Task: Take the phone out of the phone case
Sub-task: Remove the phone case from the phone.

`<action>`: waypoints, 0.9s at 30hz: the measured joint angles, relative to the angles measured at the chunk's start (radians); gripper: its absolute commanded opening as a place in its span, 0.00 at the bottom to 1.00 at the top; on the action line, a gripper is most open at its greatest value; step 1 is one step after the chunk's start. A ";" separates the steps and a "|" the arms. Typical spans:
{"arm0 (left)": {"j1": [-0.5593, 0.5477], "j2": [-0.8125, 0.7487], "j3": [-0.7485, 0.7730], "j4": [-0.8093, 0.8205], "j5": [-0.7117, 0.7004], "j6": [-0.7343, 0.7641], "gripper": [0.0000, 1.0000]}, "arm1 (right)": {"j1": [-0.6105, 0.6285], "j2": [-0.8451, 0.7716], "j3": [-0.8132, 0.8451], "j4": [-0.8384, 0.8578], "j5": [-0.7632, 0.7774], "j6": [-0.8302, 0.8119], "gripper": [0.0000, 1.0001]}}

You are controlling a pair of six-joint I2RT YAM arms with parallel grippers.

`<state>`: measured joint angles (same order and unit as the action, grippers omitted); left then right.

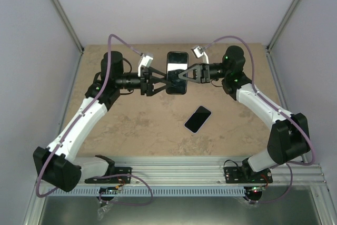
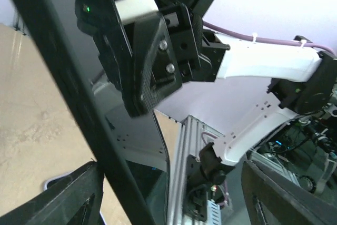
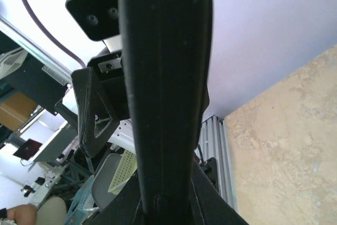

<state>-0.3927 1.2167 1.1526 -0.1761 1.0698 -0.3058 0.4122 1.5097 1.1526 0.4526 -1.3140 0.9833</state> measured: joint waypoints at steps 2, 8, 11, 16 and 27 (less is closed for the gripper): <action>0.011 -0.028 0.000 -0.034 0.018 0.037 0.77 | 0.001 0.000 0.019 0.015 -0.006 0.008 0.00; 0.035 -0.089 -0.019 -0.070 0.051 0.097 0.65 | 0.000 -0.003 0.018 0.117 -0.007 0.072 0.00; 0.036 -0.097 -0.053 -0.062 0.039 0.098 0.59 | 0.000 -0.016 0.006 0.139 -0.003 0.092 0.01; 0.036 -0.095 -0.107 -0.018 0.021 0.061 0.56 | -0.002 -0.039 0.003 0.162 0.013 0.113 0.01; 0.036 -0.087 -0.152 0.121 0.006 -0.060 0.53 | -0.004 -0.044 -0.004 0.204 0.039 0.163 0.00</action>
<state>-0.3569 1.1297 1.0004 -0.0551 1.0756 -0.3660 0.4080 1.4654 1.1484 0.6563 -1.2751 1.1458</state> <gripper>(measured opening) 0.536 0.119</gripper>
